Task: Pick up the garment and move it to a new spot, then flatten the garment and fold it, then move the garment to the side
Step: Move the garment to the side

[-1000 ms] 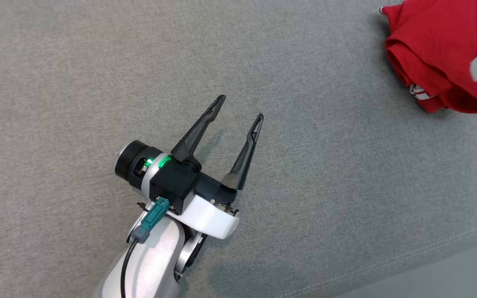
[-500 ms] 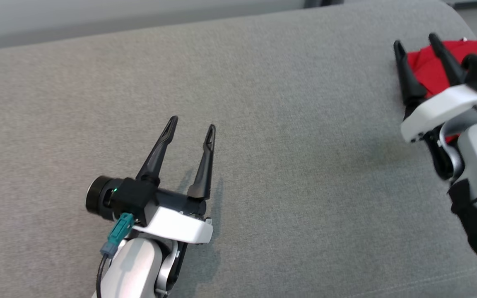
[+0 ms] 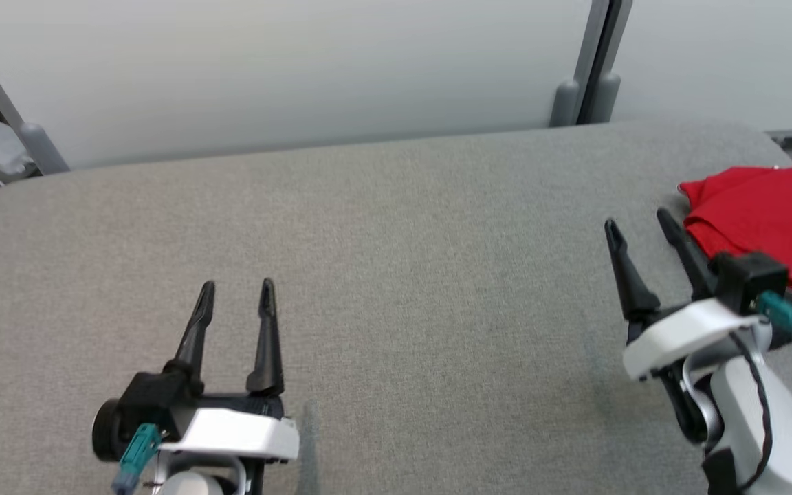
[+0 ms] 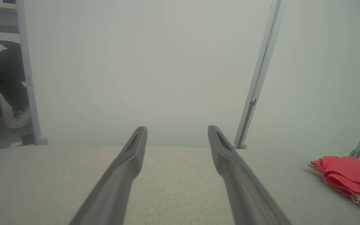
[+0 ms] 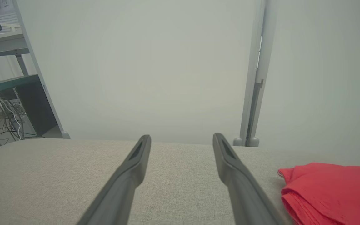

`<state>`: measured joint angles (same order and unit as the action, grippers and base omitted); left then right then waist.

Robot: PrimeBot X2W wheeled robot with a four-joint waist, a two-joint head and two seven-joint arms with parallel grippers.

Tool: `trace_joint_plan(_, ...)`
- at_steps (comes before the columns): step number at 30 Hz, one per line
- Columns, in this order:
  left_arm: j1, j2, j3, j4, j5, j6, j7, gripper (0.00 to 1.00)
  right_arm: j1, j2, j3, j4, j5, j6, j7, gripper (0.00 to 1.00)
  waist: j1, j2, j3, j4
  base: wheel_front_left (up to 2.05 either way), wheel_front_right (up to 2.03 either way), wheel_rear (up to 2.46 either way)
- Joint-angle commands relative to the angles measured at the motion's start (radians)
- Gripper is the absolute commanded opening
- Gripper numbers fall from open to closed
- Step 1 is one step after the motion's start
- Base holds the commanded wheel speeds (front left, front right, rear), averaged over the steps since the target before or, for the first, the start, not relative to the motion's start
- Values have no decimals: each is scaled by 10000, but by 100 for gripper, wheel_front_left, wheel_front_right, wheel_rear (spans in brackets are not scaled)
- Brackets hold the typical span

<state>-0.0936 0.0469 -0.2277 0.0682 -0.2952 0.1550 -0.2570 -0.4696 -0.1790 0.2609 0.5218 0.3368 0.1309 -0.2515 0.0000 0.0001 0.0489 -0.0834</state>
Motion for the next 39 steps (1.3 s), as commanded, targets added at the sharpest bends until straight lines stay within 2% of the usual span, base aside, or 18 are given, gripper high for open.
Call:
trace_joint_plan(1,28,35,494,-373,-92,103,-48,100,396,144,-7,-618,-272,-2,-103,100,0,-1,-434,190,0,0,0)
trace_joint_plan(5,474,35,833,-441,85,78,-48,100,1495,308,-60,-1634,-795,-2,-103,100,0,-1,-669,271,0,0,0)
trace_joint_plan(10,983,36,938,-398,964,-33,-48,100,2864,389,-329,-2694,-917,-2,-103,100,0,-1,-1014,421,0,0,0)
trace_joint_plan(21,1984,35,920,-554,1256,-168,-48,100,5174,816,-1479,-3810,-951,-2,-103,100,0,-1,-1533,730,0,0,0)
trace_joint_plan(31,2387,34,839,-508,1476,-318,-48,100,5755,1053,-1508,-4222,-920,-2,-103,100,0,-1,-1774,754,0,0,0)
trace_joint_plan(39,2427,34,920,-366,1426,-293,-48,100,5921,997,-1654,-4324,-1033,-2,-103,100,0,-1,-1895,798,0,0,0)
